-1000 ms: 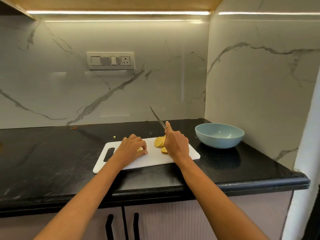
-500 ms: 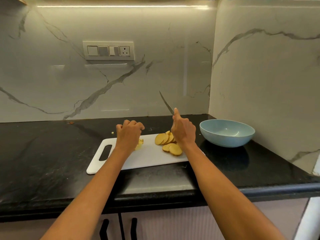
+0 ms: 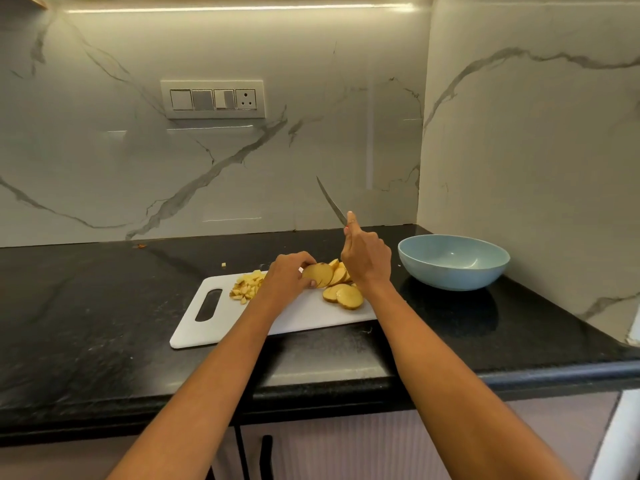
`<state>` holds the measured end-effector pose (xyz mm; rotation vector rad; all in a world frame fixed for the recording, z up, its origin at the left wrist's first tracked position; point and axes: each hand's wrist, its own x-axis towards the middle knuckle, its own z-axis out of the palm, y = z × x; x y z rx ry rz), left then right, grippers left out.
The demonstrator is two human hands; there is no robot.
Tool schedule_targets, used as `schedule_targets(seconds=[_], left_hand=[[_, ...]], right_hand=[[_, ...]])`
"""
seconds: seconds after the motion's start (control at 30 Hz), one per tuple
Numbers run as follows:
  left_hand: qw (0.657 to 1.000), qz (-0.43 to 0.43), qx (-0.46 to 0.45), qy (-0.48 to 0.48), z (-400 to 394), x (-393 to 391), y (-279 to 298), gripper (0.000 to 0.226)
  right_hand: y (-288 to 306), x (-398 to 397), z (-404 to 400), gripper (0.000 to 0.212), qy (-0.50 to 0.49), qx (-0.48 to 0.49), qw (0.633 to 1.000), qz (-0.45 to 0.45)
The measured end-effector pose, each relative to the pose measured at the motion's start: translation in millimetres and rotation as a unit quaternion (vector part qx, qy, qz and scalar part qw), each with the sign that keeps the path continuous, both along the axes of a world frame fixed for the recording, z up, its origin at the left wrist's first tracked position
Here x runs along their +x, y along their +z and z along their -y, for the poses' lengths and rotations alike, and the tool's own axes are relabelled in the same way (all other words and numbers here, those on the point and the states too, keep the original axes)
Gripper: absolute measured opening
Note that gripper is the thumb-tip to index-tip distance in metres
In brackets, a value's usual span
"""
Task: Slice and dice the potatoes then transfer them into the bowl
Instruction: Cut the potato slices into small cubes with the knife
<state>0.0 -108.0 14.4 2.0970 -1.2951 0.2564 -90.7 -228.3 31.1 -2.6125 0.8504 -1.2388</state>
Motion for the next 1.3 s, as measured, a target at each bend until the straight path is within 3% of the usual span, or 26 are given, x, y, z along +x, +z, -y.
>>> schedule_targets(seconds=[0.33,0.47,0.63,0.77,0.93,1.17,1.3], left_hand=[[1.0,-0.011,0.02,0.0,2,3,-3,0.037],[0.999,-0.021,-0.027,0.01,0,3,0,0.03],[0.99,-0.094,-0.097,0.026,-18,-10,6,0.031],[0.993,-0.095,-0.058,0.039,-35,-24,-7,0.024],[0.993,-0.064,-0.03,0.092,-50,-28,-17,0.036],[0.992,-0.083,-0.024,0.094,-59,-31,-21,0.031],[0.99,-0.088,-0.039,0.104,-57,-31,-19,0.025]], right_hand=[[0,-3,2,0.045,0.0,0.013,1.0,0.015],[0,-3,2,0.045,0.001,0.014,1.0,0.021],[2,-4,0,0.045,0.008,0.019,1.0,0.013],[5,-8,-5,0.045,0.009,0.012,1.0,0.003],[6,-23,-26,0.045,0.023,0.017,0.999,0.027],[-14,-57,-82,0.036,0.059,0.096,0.986,-0.119],[-23,-77,-104,0.03,0.04,0.099,0.982,-0.155]])
